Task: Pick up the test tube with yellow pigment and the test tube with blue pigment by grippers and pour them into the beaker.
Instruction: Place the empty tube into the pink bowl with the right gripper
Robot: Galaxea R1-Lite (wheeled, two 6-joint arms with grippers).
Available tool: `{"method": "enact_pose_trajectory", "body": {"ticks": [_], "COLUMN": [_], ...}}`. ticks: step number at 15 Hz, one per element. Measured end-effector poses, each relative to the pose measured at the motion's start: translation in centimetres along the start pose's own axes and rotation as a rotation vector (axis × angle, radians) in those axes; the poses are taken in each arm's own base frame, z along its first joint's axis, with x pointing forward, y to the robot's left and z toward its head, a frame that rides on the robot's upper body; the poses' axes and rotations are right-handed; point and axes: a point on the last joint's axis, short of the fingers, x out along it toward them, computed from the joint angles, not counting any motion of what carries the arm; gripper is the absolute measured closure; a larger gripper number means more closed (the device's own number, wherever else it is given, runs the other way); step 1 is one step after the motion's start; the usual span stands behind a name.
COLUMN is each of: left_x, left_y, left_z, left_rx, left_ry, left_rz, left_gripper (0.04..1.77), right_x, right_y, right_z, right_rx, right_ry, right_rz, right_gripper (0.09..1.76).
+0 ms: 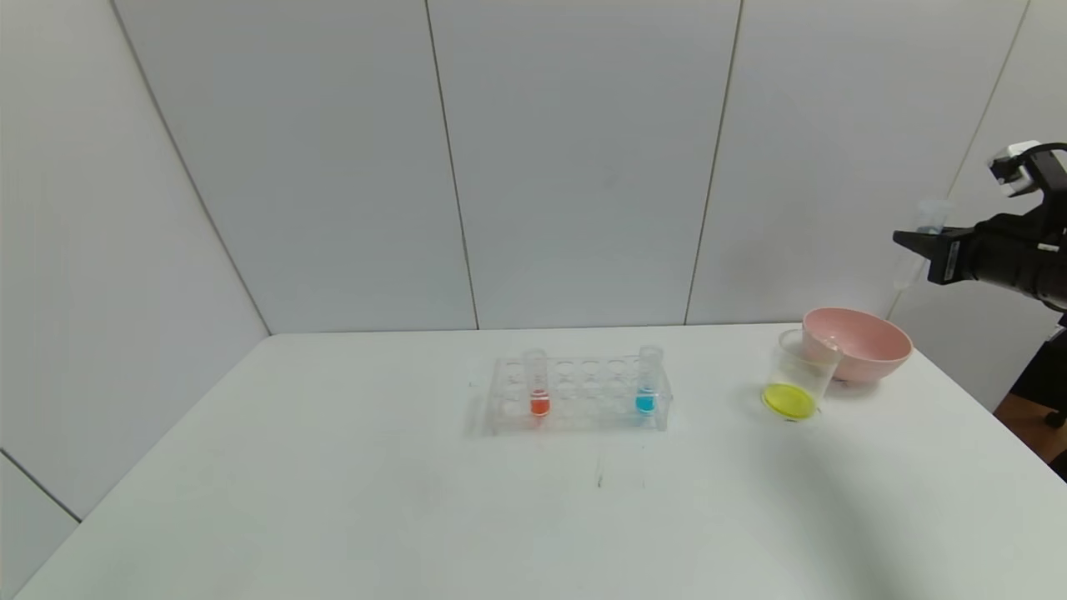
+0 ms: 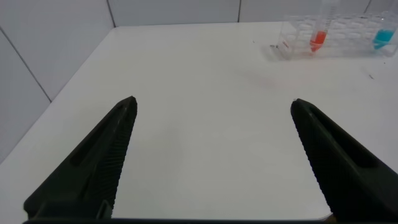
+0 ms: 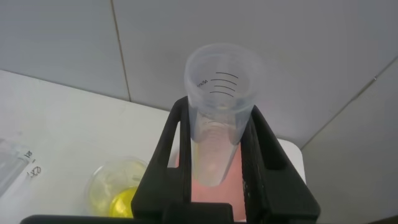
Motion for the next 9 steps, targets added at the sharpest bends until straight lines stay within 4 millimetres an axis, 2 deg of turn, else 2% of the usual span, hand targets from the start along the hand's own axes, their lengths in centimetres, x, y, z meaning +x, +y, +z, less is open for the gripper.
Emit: {"method": "enact_pose_trajectory", "body": {"ticks": [2,4,7,9], "left_x": [0.0,0.0,0.0,0.0], "left_y": [0.0,0.0,0.0,0.0], "left_z": [0.0,0.0,0.0,0.0], "left_rx": [0.0,0.0,0.0,0.0], "left_ry": [0.0,0.0,0.0,0.0], "left_rz": [0.0,0.0,0.0,0.0], "left_gripper": [0.05,0.05,0.05,0.05], "right_x": [-0.7,-0.6,1.0,2.8], "right_y": [-0.3,-0.2,-0.6,-1.1], "right_z": [-1.5,-2.1,-3.1,-4.1], "right_rx": [0.025,0.061,0.073,0.076], "right_ry": [0.036,0.033,0.001,0.004], "right_rz": [-0.018,-0.02,-0.021,-0.028], "right_gripper": [1.33,1.33,1.33,1.33]}}
